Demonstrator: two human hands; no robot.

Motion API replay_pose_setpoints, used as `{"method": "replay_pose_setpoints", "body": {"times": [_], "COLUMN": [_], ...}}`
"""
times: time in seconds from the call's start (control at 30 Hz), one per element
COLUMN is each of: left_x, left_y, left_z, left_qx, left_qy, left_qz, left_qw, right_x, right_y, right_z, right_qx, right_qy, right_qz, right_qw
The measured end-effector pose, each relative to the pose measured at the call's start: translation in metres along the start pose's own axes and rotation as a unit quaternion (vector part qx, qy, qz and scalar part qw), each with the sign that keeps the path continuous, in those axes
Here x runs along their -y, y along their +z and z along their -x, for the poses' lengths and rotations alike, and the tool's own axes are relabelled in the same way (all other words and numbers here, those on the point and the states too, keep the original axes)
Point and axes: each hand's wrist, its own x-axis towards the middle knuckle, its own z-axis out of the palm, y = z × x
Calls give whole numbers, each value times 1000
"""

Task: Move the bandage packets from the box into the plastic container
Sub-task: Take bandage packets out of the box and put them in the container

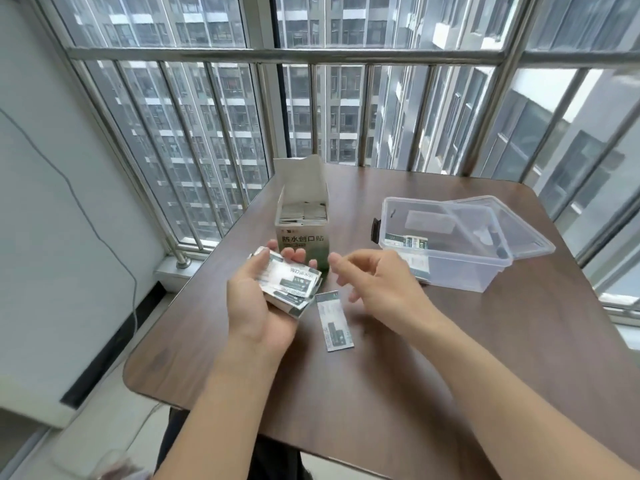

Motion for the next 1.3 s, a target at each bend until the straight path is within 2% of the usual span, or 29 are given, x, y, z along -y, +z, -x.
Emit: {"method": "replay_pose_setpoints", "body": {"times": [0.03,0.07,0.13,0.2,0.33,0.4,0.57,0.63,0.83,1.0,1.2,1.3], "left_x": [-4,-8,-9,-7,-1,2,14,19,27,34,53,64], "left_y": [-4,-7,-12,-12,-12,-12,-11,-7,5,15,27,29], "left_z": [1,3,5,7,6,6,8,7,-4,-8,-18,-19], "left_qx": [-11,-20,-29,-36,-27,-15,9,5,-20,-30,-7,5], "left_qy": [-34,-67,-122,-151,-166,-180,-205,-203,-202,-211,-209,-217], "left_qz": [18,30,42,52,39,29,8,-13,-73,-95,-101,-139], "left_qw": [999,997,991,987,985,983,979,979,976,972,973,966], "right_x": [-2,-2,-4,0,11,10,-8,-9,-1,-13,-34,-34], "right_y": [-4,-5,-5,0,5,1,-5,-10,-32,-42,-72,-100], "right_z": [-3,-5,-10,-13,-17,-15,-7,-7,-1,6,15,28], "right_qx": [18,75,173,192,210,215,177,201,252,240,220,219], "right_qy": [-37,-59,-76,-77,-56,-54,-64,-59,-38,-59,-30,-24], "right_qz": [88,185,348,402,428,414,274,271,373,340,176,-41], "right_qw": [995,978,918,892,877,883,943,939,892,907,959,974]}}
